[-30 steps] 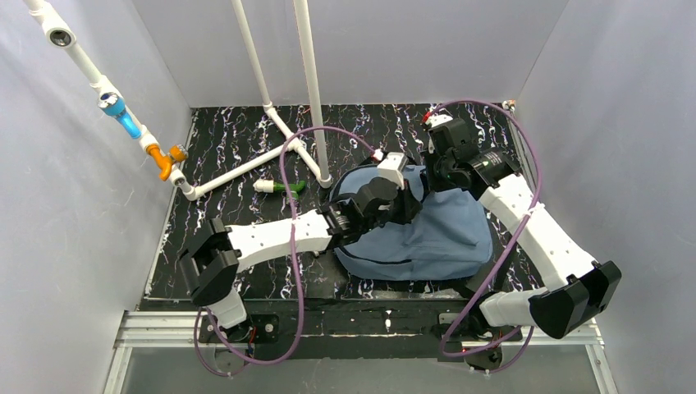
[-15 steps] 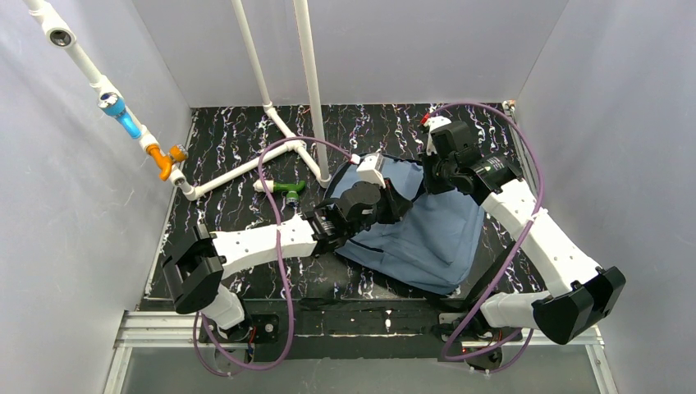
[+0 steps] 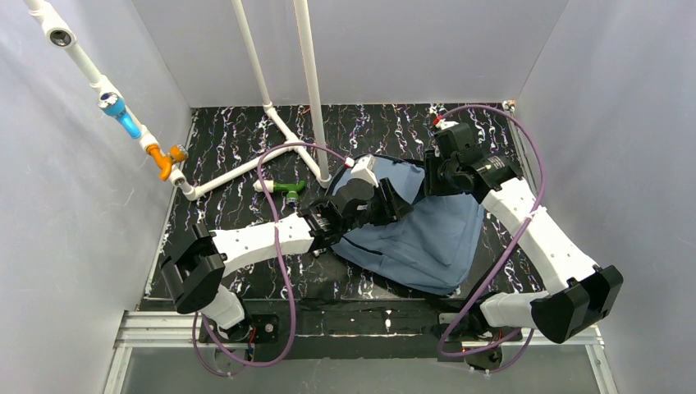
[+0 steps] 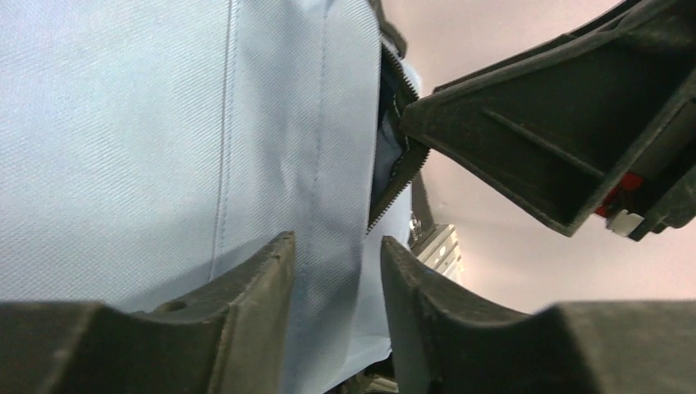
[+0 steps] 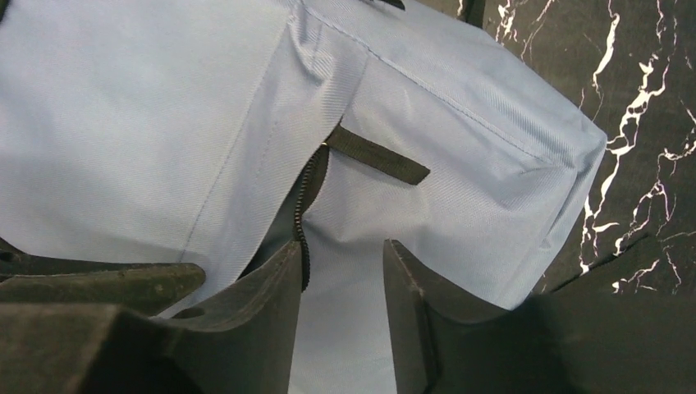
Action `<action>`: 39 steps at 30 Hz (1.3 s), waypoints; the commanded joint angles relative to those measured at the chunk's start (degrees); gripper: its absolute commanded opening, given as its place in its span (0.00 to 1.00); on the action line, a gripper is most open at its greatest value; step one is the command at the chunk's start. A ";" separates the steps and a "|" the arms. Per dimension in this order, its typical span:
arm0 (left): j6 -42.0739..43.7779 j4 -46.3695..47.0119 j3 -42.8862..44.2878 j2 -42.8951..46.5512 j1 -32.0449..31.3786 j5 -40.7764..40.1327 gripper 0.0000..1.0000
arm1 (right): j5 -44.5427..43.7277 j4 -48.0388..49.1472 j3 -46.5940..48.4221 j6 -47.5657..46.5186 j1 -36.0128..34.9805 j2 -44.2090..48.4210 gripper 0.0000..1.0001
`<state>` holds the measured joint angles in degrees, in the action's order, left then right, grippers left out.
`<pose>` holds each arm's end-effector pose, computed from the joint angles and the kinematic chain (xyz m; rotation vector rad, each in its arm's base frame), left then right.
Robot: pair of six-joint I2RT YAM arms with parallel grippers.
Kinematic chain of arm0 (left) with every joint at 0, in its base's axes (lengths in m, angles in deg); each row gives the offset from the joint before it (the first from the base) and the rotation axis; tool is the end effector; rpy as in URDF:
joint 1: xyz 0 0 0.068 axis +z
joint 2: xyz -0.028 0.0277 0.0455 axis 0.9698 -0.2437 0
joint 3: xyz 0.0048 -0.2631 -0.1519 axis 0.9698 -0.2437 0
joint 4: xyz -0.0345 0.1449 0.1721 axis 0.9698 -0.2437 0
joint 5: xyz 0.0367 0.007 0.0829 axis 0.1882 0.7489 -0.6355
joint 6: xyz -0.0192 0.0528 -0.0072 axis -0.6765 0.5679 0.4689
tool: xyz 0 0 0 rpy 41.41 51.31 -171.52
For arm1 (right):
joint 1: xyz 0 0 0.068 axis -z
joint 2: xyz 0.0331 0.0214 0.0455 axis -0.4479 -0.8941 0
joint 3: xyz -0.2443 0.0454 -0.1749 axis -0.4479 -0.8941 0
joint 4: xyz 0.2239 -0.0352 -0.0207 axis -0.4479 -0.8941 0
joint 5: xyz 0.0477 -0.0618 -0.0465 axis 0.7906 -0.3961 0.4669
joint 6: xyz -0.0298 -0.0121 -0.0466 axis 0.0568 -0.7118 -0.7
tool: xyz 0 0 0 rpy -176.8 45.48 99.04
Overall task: Pack the student bag
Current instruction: Adjust the student bag at the center of the board.
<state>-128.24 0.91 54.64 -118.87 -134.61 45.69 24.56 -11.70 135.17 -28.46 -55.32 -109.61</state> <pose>0.1768 -0.2817 0.3401 -0.0549 1.9987 -1.2808 0.1919 0.0949 0.3876 -0.1277 2.3843 0.1050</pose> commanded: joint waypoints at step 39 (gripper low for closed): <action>9.80 -7.20 1.49 2.32 0.17 0.18 0.71 | -11.52 2.62 -9.95 -1.67 -8.29 9.32 0.01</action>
<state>-119.46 -5.35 53.33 -117.65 -134.57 45.93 16.12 -7.42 125.83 -22.50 -63.82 -103.47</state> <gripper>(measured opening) 0.673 0.032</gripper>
